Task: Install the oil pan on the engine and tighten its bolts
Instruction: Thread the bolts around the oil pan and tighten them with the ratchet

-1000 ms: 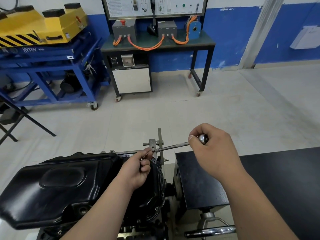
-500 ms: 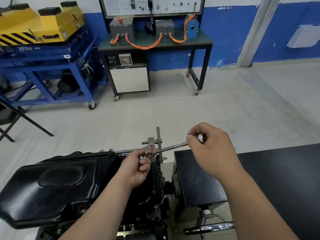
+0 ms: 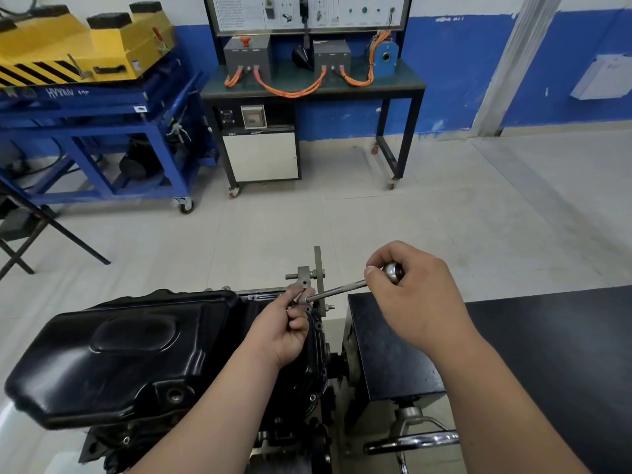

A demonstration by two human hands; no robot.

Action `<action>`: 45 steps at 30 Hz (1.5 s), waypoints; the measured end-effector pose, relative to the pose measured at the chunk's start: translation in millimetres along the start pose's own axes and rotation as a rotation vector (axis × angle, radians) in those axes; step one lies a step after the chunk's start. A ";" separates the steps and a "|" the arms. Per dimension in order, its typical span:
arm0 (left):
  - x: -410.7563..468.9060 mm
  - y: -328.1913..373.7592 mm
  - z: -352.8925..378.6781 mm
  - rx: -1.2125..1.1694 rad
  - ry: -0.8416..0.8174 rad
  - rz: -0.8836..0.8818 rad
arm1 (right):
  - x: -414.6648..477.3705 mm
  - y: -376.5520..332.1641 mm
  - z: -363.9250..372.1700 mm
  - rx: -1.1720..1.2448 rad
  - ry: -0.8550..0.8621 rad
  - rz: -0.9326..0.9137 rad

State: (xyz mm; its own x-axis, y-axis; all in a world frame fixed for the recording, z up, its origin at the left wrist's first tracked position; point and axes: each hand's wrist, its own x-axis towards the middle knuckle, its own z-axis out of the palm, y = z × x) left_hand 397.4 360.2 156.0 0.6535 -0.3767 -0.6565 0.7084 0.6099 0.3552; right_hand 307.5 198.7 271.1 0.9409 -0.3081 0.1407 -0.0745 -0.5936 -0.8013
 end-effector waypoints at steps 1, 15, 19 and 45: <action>0.0 -0.9 0.4 0.000 0.003 0.010 | -0.9 -0.1 0.7 -0.008 0.001 -0.003; -0.8 -7.9 2.3 0.005 0.055 0.068 | -11.1 -0.9 7.5 -0.058 0.001 -0.052; -2.9 -7.0 1.8 -0.011 0.083 0.085 | -12.4 -2.8 10.5 -0.098 0.016 -0.077; 17.1 -6.8 18.7 -0.426 0.081 -0.013 | -24.9 25.6 38.7 -0.346 0.336 -0.716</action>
State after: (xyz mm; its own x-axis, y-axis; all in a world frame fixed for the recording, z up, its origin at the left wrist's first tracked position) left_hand 408.8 336.6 154.8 0.6104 -0.3405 -0.7152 0.5319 0.8453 0.0515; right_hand 295.0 219.9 224.5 0.6558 0.0557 0.7529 0.3518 -0.9049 -0.2395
